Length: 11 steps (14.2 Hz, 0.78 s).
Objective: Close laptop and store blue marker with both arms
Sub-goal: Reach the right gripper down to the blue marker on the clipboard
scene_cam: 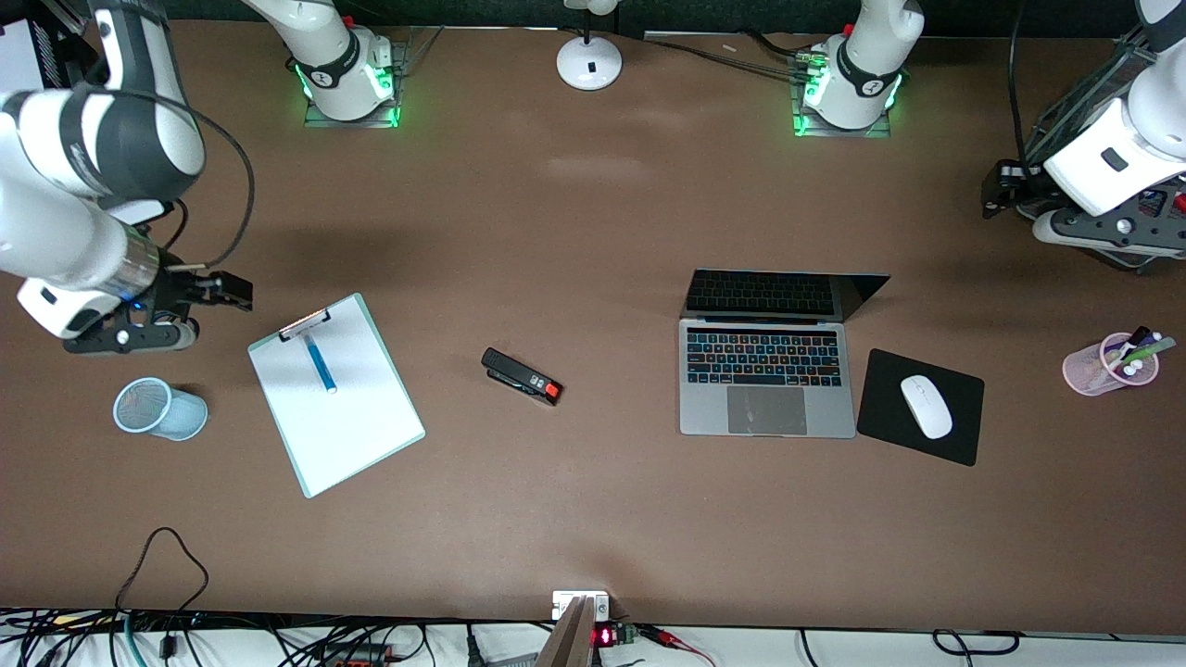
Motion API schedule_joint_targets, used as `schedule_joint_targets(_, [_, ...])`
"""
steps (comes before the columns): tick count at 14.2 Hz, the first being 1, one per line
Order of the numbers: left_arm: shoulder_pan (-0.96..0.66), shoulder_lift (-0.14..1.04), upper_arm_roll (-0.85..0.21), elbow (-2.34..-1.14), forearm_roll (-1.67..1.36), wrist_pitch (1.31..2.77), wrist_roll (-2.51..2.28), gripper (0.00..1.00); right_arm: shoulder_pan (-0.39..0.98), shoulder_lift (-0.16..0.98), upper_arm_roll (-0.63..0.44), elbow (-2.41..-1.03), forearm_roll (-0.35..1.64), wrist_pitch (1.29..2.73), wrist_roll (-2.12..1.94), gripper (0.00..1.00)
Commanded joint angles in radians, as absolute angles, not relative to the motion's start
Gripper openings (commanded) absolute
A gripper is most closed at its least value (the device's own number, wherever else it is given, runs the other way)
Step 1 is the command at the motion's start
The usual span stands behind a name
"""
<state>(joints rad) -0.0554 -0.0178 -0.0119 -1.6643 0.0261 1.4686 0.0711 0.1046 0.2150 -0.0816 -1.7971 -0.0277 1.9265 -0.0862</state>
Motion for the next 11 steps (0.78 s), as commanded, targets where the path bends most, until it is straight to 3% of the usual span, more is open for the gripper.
schedule_joint_targets(1, [-0.055, -0.011, -0.012, -1.657, -0.002, 1.447, 0.066, 0.00, 0.104, 0.250, -0.080, -1.831, -0.011, 2.020, -0.159, 1.00])
schedule_joint_targets(4, [-0.055, -0.015, -0.012, -1.657, -0.003, 1.433, 0.064, 0.00, 0.101, 0.307, -0.080, -1.867, -0.011, 2.129, -0.267, 0.99])
schedule_joint_targets(11, [-0.055, -0.040, -0.020, -1.721, -0.115, 1.440, -0.010, 0.00, 0.126, 0.409, -0.054, -1.856, -0.015, 2.210, -0.278, 0.96])
